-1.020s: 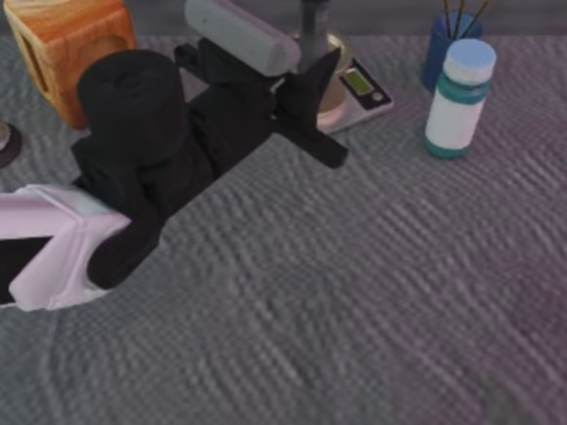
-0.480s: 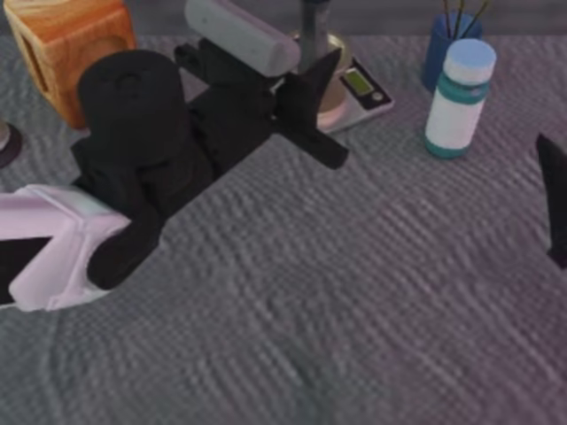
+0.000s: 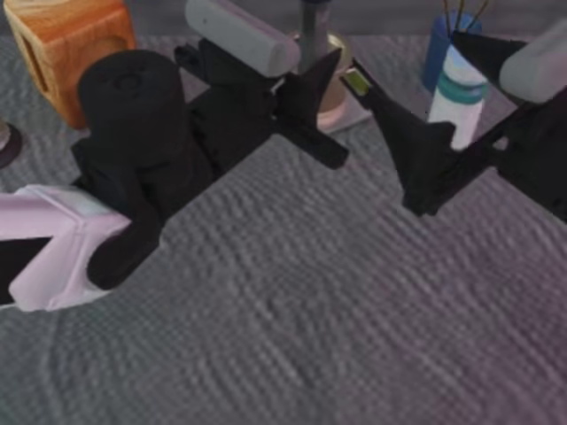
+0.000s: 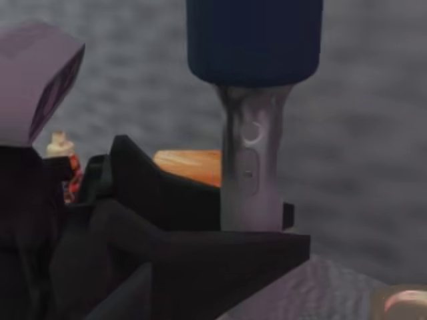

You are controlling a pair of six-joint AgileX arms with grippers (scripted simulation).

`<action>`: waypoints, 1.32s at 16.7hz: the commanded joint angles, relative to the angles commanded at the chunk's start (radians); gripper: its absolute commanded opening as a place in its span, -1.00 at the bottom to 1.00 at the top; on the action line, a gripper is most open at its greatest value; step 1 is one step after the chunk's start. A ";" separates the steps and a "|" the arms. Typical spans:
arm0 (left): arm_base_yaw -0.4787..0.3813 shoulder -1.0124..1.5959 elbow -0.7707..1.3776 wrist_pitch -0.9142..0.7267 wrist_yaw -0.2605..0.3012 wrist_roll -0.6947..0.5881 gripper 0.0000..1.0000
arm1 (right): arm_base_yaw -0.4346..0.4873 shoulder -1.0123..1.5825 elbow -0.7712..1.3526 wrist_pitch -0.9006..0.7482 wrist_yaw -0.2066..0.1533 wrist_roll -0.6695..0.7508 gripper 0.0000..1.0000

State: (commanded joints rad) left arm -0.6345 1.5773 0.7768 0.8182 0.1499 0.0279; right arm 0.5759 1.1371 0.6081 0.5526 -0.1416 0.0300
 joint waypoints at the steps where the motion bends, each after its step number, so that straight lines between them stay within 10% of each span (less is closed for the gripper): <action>1: 0.000 0.000 0.000 0.000 0.000 0.000 -1.00 | 0.018 0.035 0.018 0.017 -0.005 0.001 1.00; 22: 0.000 0.000 0.000 0.000 0.000 0.000 -1.00 | 0.083 0.481 0.385 0.096 0.038 0.001 1.00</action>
State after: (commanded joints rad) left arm -0.6345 1.5773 0.7768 0.8182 0.1499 0.0279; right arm 0.6591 1.6179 0.9930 0.6485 -0.1034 0.0314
